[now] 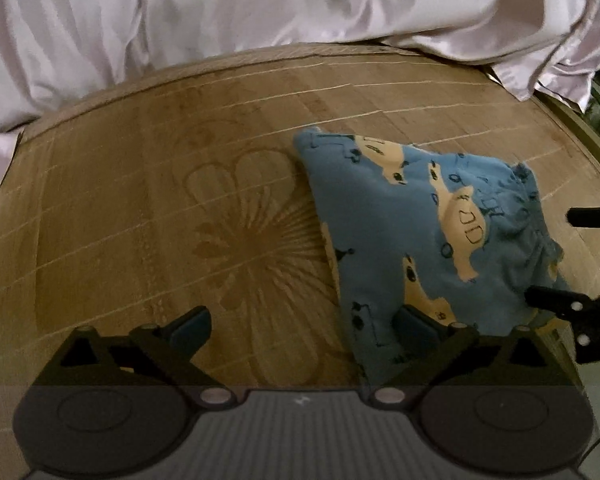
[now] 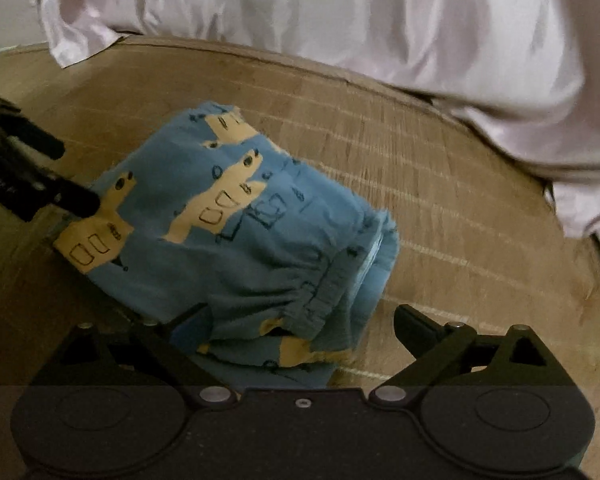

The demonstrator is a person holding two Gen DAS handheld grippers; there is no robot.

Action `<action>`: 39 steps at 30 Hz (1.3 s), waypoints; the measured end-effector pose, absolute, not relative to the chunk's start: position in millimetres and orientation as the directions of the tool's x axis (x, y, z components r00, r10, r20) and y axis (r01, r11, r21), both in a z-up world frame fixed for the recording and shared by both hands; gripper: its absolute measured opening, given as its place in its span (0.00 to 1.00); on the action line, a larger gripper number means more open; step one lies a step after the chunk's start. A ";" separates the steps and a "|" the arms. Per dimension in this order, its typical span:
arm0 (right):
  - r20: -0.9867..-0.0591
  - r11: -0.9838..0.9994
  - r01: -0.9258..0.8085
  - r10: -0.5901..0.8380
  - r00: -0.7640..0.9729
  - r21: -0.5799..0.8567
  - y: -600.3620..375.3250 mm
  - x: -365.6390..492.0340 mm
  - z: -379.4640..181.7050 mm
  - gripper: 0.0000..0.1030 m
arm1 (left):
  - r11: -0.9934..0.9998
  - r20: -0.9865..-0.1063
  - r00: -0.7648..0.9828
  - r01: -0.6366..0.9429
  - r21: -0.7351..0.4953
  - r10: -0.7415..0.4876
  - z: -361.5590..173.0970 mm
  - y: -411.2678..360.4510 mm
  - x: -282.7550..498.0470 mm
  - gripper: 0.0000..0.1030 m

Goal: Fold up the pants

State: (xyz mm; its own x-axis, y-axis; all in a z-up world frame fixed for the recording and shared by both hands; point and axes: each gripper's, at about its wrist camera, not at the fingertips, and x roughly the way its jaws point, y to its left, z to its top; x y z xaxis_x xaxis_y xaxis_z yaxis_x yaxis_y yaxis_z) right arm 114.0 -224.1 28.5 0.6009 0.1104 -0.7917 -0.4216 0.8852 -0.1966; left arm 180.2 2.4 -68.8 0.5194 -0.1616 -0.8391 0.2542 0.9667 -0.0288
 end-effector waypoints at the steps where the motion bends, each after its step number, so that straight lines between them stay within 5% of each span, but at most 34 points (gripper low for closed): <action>1: -0.790 0.880 -0.430 0.115 0.602 -0.200 -223.7 113.4 32.1 0.95 | 0.968 -0.841 0.518 0.248 -0.029 -0.158 -67.8 3.1 181.3 0.98; 13: -0.807 0.890 -0.455 0.269 0.525 0.001 -247.9 129.0 51.3 0.98 | 0.967 -0.843 0.504 0.247 -0.067 -0.187 -60.2 5.1 178.6 0.98; 19: -0.789 0.893 -0.449 0.301 0.535 0.036 -257.3 159.3 51.6 0.99 | 0.900 -0.775 0.488 0.366 -0.236 -0.401 -53.8 6.6 162.6 1.00; 30: -0.745 0.949 -0.297 0.272 0.609 0.104 -277.5 204.5 38.5 0.99 | 0.913 -0.822 0.425 0.317 -0.258 -0.380 -73.9 3.1 166.0 0.93; 39: -0.753 0.949 -0.231 0.312 0.579 0.216 -296.5 234.0 31.1 0.66 | 0.874 -0.768 0.420 0.287 -0.393 -0.483 -73.8 16.5 169.2 0.81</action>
State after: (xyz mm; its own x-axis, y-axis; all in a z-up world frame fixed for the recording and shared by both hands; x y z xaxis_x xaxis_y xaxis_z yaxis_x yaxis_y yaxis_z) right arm 234.0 -296.5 31.1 0.5787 0.3125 -0.7533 -0.2314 0.9486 0.2157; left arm 169.2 16.5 -73.8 0.4202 -0.4829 -0.7682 0.2866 0.8739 -0.3926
